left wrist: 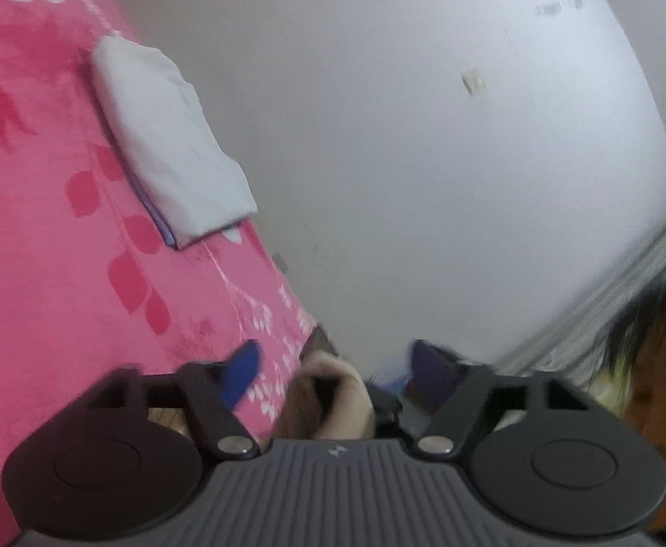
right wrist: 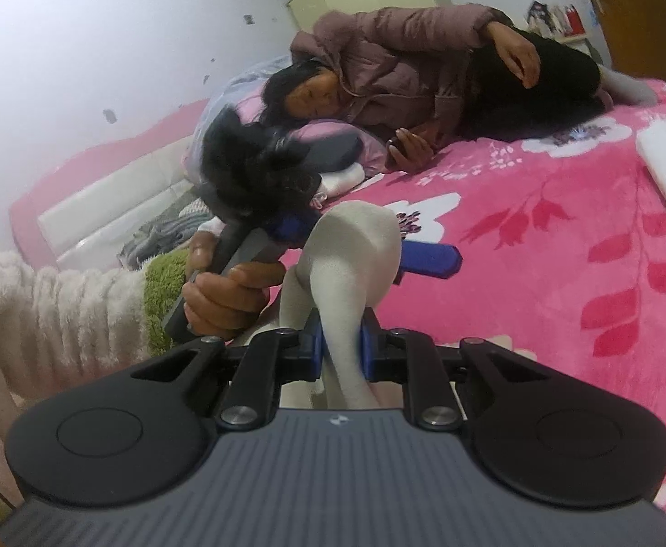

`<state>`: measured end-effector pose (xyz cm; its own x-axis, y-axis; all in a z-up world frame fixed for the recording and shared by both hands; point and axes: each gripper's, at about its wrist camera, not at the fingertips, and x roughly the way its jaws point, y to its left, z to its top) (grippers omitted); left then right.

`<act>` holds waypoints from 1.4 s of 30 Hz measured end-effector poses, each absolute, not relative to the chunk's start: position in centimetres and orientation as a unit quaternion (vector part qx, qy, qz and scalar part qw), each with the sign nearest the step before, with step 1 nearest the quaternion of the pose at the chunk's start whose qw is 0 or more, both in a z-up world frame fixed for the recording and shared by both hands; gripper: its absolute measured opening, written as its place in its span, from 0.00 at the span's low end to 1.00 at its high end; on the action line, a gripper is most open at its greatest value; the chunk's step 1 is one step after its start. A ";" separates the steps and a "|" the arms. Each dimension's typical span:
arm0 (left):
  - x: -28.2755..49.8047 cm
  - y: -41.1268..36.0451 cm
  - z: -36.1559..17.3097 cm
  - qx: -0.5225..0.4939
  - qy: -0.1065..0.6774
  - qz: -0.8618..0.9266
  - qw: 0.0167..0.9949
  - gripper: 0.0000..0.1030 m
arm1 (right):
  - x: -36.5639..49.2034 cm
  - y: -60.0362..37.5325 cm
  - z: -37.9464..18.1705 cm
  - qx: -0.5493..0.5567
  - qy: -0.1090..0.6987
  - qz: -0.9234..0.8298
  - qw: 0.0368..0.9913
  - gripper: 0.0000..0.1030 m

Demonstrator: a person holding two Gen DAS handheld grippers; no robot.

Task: Fold clothes

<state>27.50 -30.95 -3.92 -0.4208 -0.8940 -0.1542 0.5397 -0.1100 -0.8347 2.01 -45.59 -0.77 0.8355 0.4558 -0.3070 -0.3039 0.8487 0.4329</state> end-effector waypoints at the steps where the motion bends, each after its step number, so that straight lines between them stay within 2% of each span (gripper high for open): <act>1: 27.2 -30.9 -3.8 -0.191 0.441 -0.718 0.503 0.53 | 2.0 -45.7 -0.9 0.194 0.204 0.201 0.938 0.14; 5: 26.3 -30.7 -3.5 -0.162 0.435 -0.715 0.523 0.28 | 2.0 -46.4 -1.5 0.228 0.205 0.198 0.931 0.14; 8: 25.9 -30.8 -3.1 -0.145 0.423 -0.709 0.545 0.20 | 1.8 -46.9 -1.8 0.255 0.201 0.196 0.925 0.14; 11: 25.1 -31.2 -2.3 -0.110 0.413 -0.702 0.569 0.17 | 1.6 -47.2 -1.9 0.270 0.204 0.186 0.922 0.14; 16: 25.2 -32.0 -2.2 -0.091 0.426 -0.682 0.587 0.16 | 0.7 -46.5 -1.9 0.251 0.228 0.156 0.928 0.24; 18: 25.3 -32.4 -2.3 -0.085 0.435 -0.672 0.593 0.16 | 0.1 -46.2 -2.0 0.244 0.233 0.144 0.930 0.24; 20: 25.1 -33.0 -2.3 -0.074 0.443 -0.661 0.601 0.15 | -0.2 -46.3 -2.2 0.258 0.239 0.133 0.927 0.22; 22: 24.9 -33.8 -2.3 -0.059 0.449 -0.650 0.610 0.15 | -0.5 -46.7 -2.5 0.281 0.247 0.119 0.920 0.15; 24: 25.0 -34.7 -2.8 -0.040 0.464 -0.628 0.623 0.15 | -0.5 -47.4 -2.8 0.308 0.255 0.102 0.911 0.12; 28: 26.2 -36.3 -5.2 -0.026 0.518 -0.581 0.628 0.15 | -0.2 -48.1 -4.1 0.329 0.274 0.068 0.901 0.10; 30: 26.6 -36.7 -6.0 -0.029 0.532 -0.573 0.622 0.19 | -0.1 -48.3 -4.7 0.339 0.280 0.060 0.896 0.10; 31: 26.8 -36.7 -6.3 -0.033 0.536 -0.568 0.623 0.26 | -0.1 -48.3 -4.9 0.342 0.283 0.058 0.894 0.10; 32: 27.1 -36.3 -6.1 -0.044 0.533 -0.559 0.633 0.36 | -0.2 -48.3 -5.0 0.342 0.282 0.057 0.894 0.10; 33: 27.5 -35.7 -5.8 -0.061 0.526 -0.547 0.649 0.39 | -0.2 -48.3 -5.0 0.343 0.282 0.056 0.894 0.10; 37: 28.1 -32.5 -3.5 -0.121 0.476 -0.520 0.699 0.40 | -0.5 -48.0 -4.8 0.339 0.281 0.051 0.896 0.10; 40: 26.1 -30.7 -1.1 -0.090 0.425 -0.536 0.724 0.39 | -0.7 -47.8 -4.5 0.330 0.277 0.043 0.902 0.10; 42: 23.8 -30.9 -0.4 -0.026 0.400 -0.548 0.734 0.37 | -0.8 -47.6 -4.3 0.323 0.274 0.038 0.905 0.10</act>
<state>23.85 -30.87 -0.45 0.0800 -0.8249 -0.5595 0.7836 0.3989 -0.4762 -0.82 -47.64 -4.30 0.8467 0.2467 -0.4714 0.1077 0.7882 0.6059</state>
